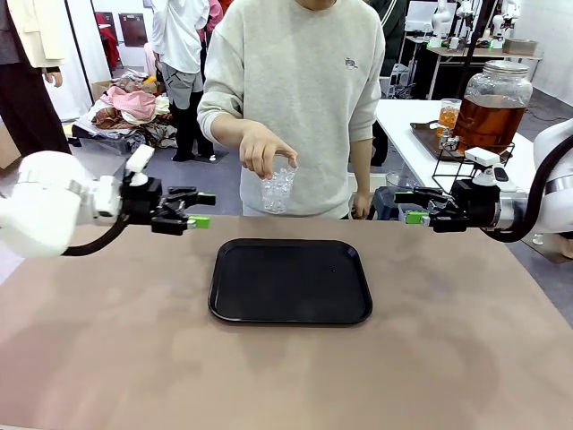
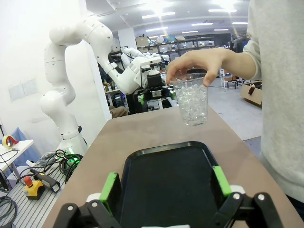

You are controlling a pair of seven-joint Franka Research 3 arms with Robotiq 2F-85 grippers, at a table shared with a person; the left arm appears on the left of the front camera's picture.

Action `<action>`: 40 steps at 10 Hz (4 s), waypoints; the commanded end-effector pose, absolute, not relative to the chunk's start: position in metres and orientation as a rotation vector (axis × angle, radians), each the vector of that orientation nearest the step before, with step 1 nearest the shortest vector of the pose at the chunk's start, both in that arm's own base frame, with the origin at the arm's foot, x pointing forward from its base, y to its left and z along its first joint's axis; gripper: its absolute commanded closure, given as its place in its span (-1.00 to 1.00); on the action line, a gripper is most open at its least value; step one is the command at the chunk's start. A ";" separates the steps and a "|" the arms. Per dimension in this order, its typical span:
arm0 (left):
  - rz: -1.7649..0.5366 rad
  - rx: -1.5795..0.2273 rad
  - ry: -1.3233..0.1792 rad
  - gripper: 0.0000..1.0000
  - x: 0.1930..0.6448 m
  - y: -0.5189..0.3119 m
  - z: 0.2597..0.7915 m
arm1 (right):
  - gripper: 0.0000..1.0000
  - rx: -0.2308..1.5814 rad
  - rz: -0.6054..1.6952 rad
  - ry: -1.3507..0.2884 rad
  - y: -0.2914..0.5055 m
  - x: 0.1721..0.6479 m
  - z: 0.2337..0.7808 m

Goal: Pour the drink into the iced cup.
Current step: Open the gripper to release the iced cup you were holding.

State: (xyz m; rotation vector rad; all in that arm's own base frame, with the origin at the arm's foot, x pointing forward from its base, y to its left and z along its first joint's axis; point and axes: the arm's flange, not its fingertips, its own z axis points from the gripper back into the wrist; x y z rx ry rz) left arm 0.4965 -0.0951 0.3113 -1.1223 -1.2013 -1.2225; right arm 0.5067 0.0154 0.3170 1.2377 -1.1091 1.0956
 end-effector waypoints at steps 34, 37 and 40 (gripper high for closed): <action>-1.181 -1.102 -1.237 -1.00 0.474 -0.063 0.305 | -1.00 1.234 1.088 -1.099 0.016 0.508 0.321; -1.181 -1.102 -1.237 -1.00 0.474 -0.063 0.305 | -1.00 1.234 1.088 -1.099 0.016 0.508 0.321; -1.181 -1.102 -1.237 -1.00 0.474 -0.063 0.305 | -1.00 1.234 1.088 -1.099 0.016 0.508 0.321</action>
